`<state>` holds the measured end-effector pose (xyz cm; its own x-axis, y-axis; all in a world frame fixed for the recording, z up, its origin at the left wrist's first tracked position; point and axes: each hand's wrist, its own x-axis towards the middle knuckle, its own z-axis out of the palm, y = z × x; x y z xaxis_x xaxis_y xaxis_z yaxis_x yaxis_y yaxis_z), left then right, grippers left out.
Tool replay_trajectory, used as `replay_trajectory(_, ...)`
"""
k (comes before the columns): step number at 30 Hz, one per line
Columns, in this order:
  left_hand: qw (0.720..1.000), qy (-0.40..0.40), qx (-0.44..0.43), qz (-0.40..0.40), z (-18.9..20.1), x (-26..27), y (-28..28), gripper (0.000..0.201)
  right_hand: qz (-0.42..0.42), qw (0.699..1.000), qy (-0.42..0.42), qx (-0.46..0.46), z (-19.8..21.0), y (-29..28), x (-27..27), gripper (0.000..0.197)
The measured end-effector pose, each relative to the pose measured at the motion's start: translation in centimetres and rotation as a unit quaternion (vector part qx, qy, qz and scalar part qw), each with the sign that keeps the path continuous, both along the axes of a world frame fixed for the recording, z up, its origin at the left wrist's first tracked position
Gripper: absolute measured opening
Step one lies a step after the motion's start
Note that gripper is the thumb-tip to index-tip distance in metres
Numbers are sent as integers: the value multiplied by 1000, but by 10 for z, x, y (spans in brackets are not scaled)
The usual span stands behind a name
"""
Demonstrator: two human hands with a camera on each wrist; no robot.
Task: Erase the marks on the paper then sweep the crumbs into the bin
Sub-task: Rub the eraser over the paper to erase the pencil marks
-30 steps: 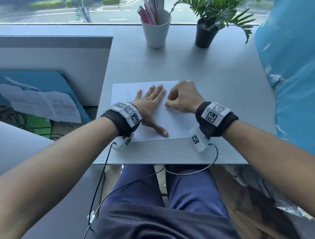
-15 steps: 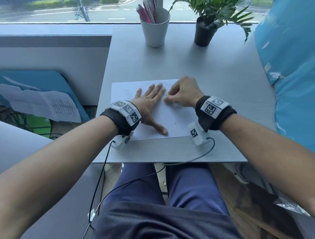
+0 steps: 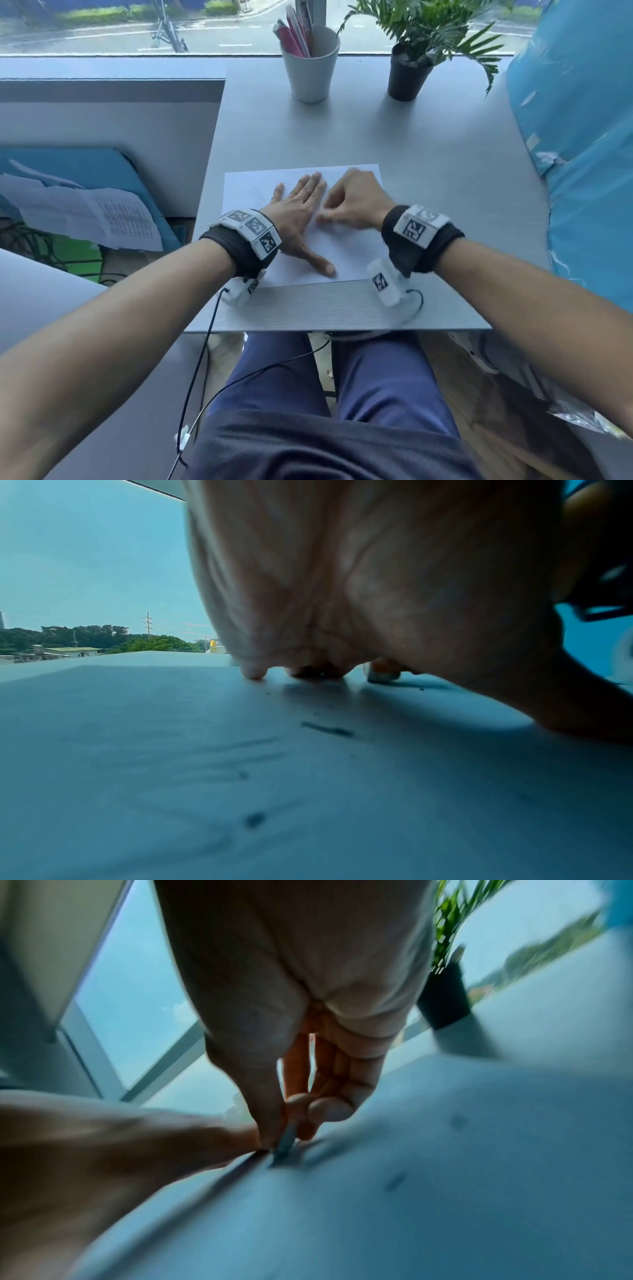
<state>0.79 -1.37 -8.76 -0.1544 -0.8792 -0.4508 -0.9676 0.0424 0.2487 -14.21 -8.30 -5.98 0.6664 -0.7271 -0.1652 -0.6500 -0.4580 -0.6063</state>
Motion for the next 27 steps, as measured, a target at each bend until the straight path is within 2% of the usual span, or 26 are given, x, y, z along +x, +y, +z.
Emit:
replay_trajectory(2, 1000, 1, -6, 4, 0, -1, 0, 167, -68, 997, -16, -25, 4, -16, -1, 8)
replay_trajectory(3, 1000, 3, -6, 6, 1, 0, 1, 167, -67, 997, -15, -26, 4, -13, 1, 9)
replay_trajectory(5, 1000, 10, -7, 4, 1, 0, 1, 166, 5, 1000, 6, -23, 2, 6, 4, 26)
replay_trajectory(7, 1000, 12, -7, 0, 0, 0, 1, 166, 39, 999, 7, -8, 1, 14, 2, 29)
replay_trajectory(10, 1000, 8, -12, 3, 1, 0, 1, 165, -54, 998, -10, -25, 3, -17, 2, 10)
replay_trajectory(11, 1000, 9, -12, 6, 2, 0, 1, 166, -72, 997, -15, -30, 3, -19, 4, 9)
replay_trajectory(12, 1000, 12, -11, 8, 2, 0, 0, 166, -64, 997, -18, -24, 2, -13, 5, 8)
replay_trajectory(15, 1000, 4, -11, 0, -1, 0, 0, 167, 43, 999, 19, 2, 0, 17, 0, 16)
replay_trajectory(16, 1000, 1, -10, 0, 0, 0, 0, 166, 52, 998, 28, 1, -2, 14, -3, 15)
replay_trajectory(20, 1000, 7, -16, 9, 1, -1, 2, 165, -71, 997, -16, -18, -1, -21, -11, 13)
replay_trajectory(24, 1000, -7, -19, 4, -3, 0, 0, 167, 53, 998, 29, 9, -1, 14, -14, 13)
replay_trajectory(25, 1000, -8, -17, 3, -2, -1, 1, 167, 63, 997, 42, 23, -1, 13, -15, 12)
replay_trajectory(27, 1000, -6, -16, 3, -1, -1, 1, 166, 22, 999, 27, 12, -1, -4, -15, 13)
